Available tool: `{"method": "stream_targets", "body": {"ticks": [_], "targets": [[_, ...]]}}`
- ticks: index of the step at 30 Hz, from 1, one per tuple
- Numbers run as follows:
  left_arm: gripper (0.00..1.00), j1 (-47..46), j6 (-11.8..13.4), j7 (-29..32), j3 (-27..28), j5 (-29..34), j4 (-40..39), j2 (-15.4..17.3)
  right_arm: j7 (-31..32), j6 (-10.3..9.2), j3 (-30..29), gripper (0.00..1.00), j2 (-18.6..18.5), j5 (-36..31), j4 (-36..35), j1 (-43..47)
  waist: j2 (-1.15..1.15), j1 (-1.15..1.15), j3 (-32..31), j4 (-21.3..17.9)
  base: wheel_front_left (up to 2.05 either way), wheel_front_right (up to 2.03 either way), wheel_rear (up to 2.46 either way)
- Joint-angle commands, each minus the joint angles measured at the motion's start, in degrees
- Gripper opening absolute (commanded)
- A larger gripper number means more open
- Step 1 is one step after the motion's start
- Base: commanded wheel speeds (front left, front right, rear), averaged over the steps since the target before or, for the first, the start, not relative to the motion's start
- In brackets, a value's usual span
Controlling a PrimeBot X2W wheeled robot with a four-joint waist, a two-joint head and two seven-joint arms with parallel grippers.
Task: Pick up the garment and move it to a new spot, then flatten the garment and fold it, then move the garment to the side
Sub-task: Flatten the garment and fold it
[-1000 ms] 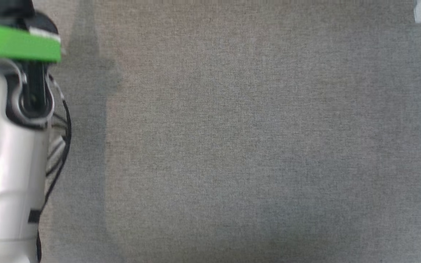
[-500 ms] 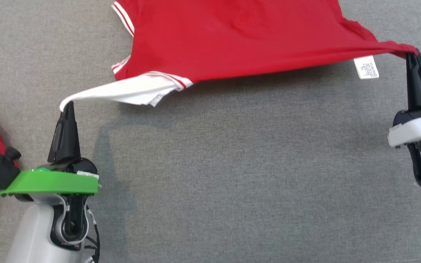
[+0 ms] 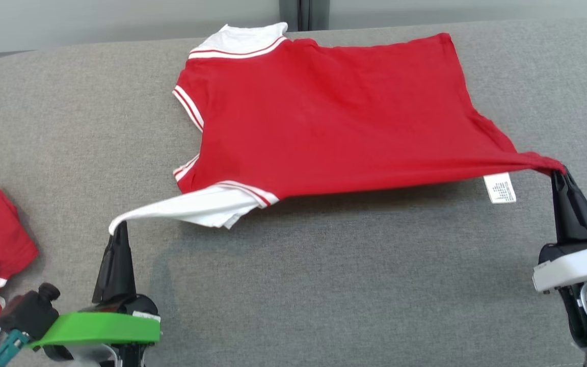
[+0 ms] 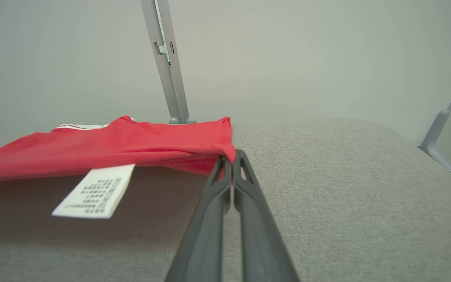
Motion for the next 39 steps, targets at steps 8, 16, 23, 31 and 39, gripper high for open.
{"method": "stream_targets", "body": {"ticks": [8,16,23,31,39], "targets": [[0.0,8.78,3.43,0.33,-0.25,2.01,-6.02,0.62,-0.18,-0.13,-1.84,0.0,-0.57,-0.02,-2.88,8.12,0.0,0.0,-1.15,-0.52,0.0,0.0,0.0],[0.0,8.72,7.39,2.67,-1.63,3.7,-9.33,0.01,-0.18,-0.12,-0.55,0.0,-0.77,-0.02,-3.33,10.26,0.0,0.0,-0.14,-1.04,0.0,0.0,0.0],[0.0,0.96,8.79,4.84,-3.53,4.98,-4.69,-1.06,-0.17,-0.11,3.04,0.0,-1.08,1.23,4.46,4.09,0.0,0.0,2.28,-0.87,0.0,0.0,0.0],[0.0,-8.77,8.15,4.64,-5.48,8.14,1.45,-0.56,-0.18,-0.1,5.48,0.0,-2.02,0.4,10.43,-4.39,0.0,0.0,5.43,-0.38,0.0,0.0,0.0],[0.0,-16.75,6.73,3.16,-7.71,12.44,7.08,0.69,-0.17,-0.1,8.26,0.0,-2.47,-1.05,15.25,-11.94,0.0,0.0,7.94,-0.13,0.0,0.0,0.0]]}}
